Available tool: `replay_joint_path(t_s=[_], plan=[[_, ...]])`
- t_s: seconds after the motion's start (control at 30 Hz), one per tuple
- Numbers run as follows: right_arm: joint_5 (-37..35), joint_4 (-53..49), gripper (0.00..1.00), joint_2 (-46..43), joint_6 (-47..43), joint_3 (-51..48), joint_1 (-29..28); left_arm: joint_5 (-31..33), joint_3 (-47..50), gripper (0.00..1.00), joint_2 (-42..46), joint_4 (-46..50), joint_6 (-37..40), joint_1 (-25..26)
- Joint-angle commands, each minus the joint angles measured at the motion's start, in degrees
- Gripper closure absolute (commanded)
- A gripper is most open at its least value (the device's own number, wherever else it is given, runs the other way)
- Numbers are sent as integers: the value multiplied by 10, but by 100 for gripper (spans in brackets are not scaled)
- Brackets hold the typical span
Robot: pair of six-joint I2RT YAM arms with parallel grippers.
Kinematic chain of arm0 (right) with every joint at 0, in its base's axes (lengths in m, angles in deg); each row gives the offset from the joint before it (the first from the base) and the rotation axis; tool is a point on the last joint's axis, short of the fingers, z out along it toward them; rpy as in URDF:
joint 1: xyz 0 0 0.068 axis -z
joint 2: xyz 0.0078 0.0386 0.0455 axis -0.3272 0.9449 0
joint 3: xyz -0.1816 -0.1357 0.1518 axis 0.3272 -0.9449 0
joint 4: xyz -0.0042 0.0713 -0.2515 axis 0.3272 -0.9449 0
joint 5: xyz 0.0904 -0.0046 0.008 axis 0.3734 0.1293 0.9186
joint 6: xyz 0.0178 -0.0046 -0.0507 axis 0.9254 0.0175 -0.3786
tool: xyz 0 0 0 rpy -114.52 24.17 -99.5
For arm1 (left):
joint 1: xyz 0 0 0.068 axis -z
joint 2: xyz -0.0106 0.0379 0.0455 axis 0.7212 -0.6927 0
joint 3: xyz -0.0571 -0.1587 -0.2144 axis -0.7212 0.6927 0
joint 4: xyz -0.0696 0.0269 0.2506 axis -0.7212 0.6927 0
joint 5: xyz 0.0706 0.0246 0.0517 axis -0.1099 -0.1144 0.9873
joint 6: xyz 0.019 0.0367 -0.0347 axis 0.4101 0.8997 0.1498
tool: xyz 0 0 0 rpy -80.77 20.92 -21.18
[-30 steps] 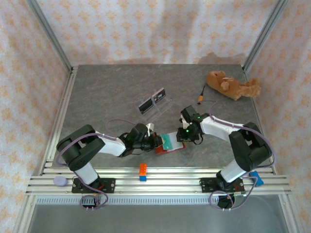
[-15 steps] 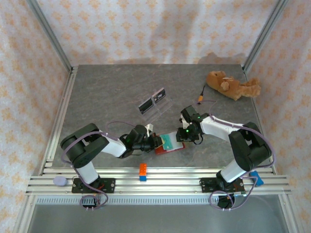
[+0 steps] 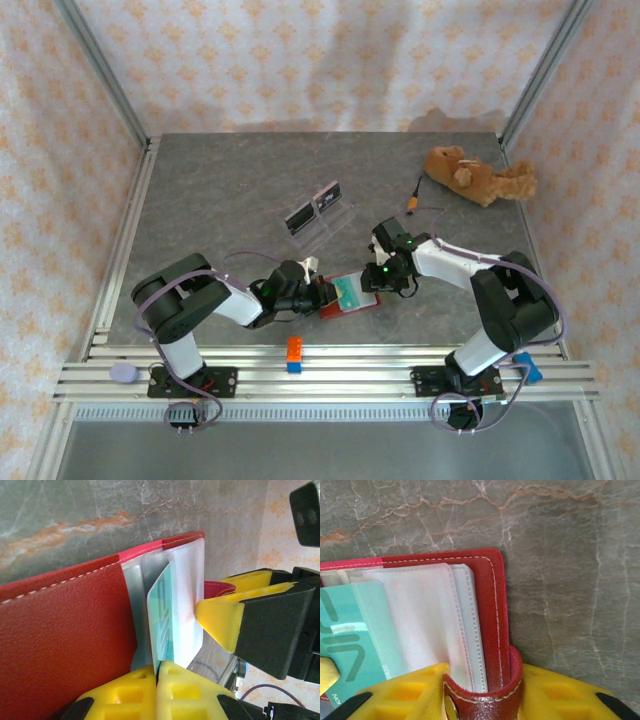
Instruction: Put the credit cards into the card holder
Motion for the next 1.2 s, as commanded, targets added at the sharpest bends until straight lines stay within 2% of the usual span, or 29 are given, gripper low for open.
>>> replay_joint_path(t_s=[0.0,0.17,0.67,0.77,1.03,1.17], plan=[[39,13,59,6,5,-16,-14,10,4,100,-7,-2,-2,6],[41,17,55,4,6,-17,-13,10,-7,100,-1,24,12,6],[51,29,53,-4,11,-22,-13,25,-44,100,-29,19,6,21],[50,29,51,-6,10,-22,-13,29,-46,95,-22,34,12,22],[12,23,47,-44,14,-26,-13,63,-58,62,57,187,64,21],[9,7,44,-53,5,-19,-14,67,-67,56,67,227,78,19]])
